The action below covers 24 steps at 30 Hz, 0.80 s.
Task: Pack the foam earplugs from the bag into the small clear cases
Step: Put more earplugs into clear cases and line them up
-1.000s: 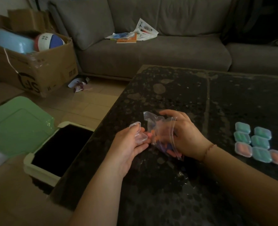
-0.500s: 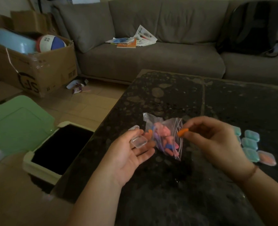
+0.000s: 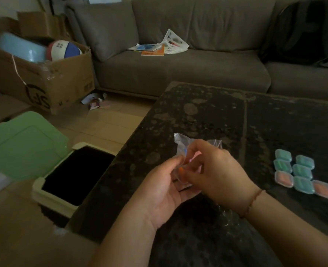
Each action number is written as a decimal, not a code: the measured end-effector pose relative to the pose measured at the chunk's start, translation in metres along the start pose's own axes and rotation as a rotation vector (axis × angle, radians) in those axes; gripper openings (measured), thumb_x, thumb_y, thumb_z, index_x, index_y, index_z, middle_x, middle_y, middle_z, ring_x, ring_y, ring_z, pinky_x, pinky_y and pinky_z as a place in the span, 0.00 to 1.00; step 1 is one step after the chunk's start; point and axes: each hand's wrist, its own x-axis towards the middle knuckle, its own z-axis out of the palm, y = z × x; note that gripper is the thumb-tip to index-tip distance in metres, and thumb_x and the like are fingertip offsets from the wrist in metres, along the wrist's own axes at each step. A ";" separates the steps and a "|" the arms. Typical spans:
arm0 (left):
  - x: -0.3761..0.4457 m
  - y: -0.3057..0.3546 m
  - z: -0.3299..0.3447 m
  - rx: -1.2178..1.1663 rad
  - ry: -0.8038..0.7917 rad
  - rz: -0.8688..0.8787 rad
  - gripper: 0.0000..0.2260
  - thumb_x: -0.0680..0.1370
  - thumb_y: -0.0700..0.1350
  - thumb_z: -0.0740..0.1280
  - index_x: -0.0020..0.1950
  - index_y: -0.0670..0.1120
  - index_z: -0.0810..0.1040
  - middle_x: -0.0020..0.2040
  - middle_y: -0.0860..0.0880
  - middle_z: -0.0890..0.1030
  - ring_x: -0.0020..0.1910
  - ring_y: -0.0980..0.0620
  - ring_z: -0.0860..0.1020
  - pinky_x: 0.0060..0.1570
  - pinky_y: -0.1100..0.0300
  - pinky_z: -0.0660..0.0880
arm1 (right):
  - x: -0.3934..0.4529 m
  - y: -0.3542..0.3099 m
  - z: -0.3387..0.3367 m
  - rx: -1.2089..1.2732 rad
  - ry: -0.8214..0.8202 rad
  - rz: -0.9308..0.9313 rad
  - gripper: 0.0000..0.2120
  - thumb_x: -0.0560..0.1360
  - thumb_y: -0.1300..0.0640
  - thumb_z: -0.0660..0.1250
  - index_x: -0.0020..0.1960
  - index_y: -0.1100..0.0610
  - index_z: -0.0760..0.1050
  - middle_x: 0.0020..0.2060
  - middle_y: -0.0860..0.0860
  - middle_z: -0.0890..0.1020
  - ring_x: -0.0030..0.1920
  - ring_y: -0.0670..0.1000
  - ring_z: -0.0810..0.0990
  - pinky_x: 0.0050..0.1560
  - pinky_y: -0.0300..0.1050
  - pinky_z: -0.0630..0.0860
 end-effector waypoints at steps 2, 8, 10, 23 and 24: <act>0.001 -0.001 0.001 -0.004 0.008 -0.010 0.14 0.83 0.50 0.63 0.58 0.48 0.86 0.54 0.45 0.87 0.55 0.47 0.85 0.49 0.50 0.82 | 0.001 0.001 0.003 -0.053 -0.004 -0.015 0.13 0.72 0.46 0.71 0.50 0.40 0.68 0.38 0.41 0.82 0.40 0.38 0.81 0.43 0.43 0.82; 0.004 -0.002 0.001 -0.015 -0.004 -0.024 0.13 0.83 0.50 0.63 0.60 0.47 0.84 0.51 0.47 0.88 0.53 0.48 0.85 0.45 0.52 0.83 | 0.011 0.001 -0.005 0.080 -0.150 0.038 0.16 0.70 0.52 0.73 0.50 0.43 0.68 0.37 0.46 0.84 0.38 0.41 0.82 0.42 0.44 0.82; 0.004 -0.003 0.002 -0.021 -0.010 -0.032 0.15 0.83 0.52 0.62 0.61 0.47 0.84 0.51 0.47 0.88 0.50 0.49 0.85 0.43 0.53 0.82 | 0.014 0.001 -0.004 0.059 -0.172 0.048 0.15 0.70 0.51 0.72 0.52 0.45 0.68 0.39 0.47 0.83 0.40 0.42 0.83 0.43 0.45 0.82; 0.010 -0.003 -0.003 -0.001 0.052 -0.032 0.17 0.83 0.56 0.61 0.58 0.47 0.85 0.48 0.46 0.88 0.52 0.47 0.83 0.50 0.51 0.77 | 0.000 0.013 -0.016 0.206 0.087 0.045 0.11 0.73 0.52 0.72 0.51 0.42 0.73 0.35 0.44 0.82 0.37 0.35 0.80 0.32 0.31 0.76; 0.010 -0.002 -0.004 0.007 0.066 -0.019 0.17 0.83 0.56 0.61 0.59 0.47 0.84 0.47 0.46 0.87 0.51 0.47 0.83 0.50 0.51 0.76 | -0.002 0.019 -0.022 0.242 0.167 0.053 0.08 0.73 0.52 0.71 0.49 0.44 0.75 0.34 0.45 0.82 0.35 0.38 0.81 0.32 0.33 0.77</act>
